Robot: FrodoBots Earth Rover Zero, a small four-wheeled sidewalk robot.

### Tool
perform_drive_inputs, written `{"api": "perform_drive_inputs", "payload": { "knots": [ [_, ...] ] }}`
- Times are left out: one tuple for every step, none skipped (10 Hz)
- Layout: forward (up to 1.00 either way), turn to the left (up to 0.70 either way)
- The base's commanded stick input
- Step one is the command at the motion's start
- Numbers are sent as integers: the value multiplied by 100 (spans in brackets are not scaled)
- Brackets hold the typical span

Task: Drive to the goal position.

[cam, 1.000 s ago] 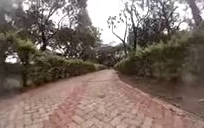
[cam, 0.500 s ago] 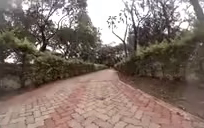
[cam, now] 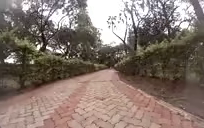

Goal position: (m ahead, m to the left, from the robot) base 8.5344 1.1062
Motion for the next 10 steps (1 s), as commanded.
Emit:
{"api": "perform_drive_inputs", "payload": {
  "knots": [
    [70,0],
    [70,0],
    [70,0],
    [70,0],
    [70,0],
    [70,0],
    [70,0],
    [70,-10],
    [70,-27],
    [70,-25]
  ]
}}
